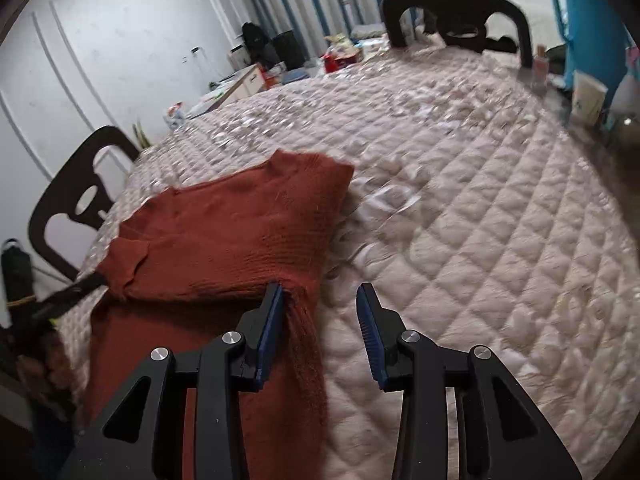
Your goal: Fold small clothes
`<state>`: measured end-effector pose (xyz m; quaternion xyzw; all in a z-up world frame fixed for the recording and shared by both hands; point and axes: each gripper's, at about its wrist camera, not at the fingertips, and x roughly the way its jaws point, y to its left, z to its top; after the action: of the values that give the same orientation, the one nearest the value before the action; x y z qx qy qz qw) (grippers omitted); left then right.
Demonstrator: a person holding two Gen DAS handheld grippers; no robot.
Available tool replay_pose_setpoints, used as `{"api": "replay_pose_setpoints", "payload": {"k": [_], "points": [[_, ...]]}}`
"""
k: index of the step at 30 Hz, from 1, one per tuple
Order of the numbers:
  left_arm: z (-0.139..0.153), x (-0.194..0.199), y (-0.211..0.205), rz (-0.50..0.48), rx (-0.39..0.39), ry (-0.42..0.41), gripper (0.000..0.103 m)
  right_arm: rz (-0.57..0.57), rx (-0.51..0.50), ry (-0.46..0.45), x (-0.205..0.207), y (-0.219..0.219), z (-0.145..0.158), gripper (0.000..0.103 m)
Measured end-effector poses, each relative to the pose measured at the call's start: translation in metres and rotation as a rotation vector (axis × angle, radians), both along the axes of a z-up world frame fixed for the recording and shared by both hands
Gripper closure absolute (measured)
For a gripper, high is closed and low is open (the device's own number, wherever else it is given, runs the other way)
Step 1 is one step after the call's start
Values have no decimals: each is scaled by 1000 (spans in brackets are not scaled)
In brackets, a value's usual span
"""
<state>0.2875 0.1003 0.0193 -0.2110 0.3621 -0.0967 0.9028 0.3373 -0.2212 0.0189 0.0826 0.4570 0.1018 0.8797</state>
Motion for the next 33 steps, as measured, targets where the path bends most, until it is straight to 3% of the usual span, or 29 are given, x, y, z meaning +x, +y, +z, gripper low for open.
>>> {"api": "replay_pose_setpoints", "payload": {"k": [1, 4, 7, 10, 11, 12, 14, 21, 23, 26, 30, 33], "points": [[7, 1, 0, 5, 3, -17, 70, -5, -7, -16, -1, -1, 4, 74], [21, 7, -7, -12, -2, -58, 66, 37, 35, -72, -3, 5, 16, 75], [20, 26, -25, -61, -10, -43, 66, 87, 19, -41, 3, 19, 10, 75], [-7, 42, -32, -53, -6, 82, 66, 60, -62, 84, 19, 16, -22, 75], [-19, 44, -33, -43, 20, 135, 70, 54, -27, 87, 18, 9, -25, 75], [-21, 38, -31, -41, 23, 92, 70, 52, 2, 87, 16, 3, -24, 75], [-20, 32, -28, -38, 14, 87, 70, 39, 6, 48, 10, -5, -15, 75], [18, 38, -39, -37, 75, -36, 70, 78, 23, -37, 28, 6, 10, 75], [14, 52, -47, -59, 84, -20, 70, 103, 33, -19, 44, 14, 2, 75], [-17, 76, -50, -53, 122, 99, 74, 76, -12, 28, 69, 13, -21, 80], [-18, 70, -42, -57, 87, 57, 74, 44, 27, 53, 74, -4, -30, 83], [-8, 57, -43, -54, 128, 28, 74, 56, 3, 20, 56, -1, -16, 83]]}}
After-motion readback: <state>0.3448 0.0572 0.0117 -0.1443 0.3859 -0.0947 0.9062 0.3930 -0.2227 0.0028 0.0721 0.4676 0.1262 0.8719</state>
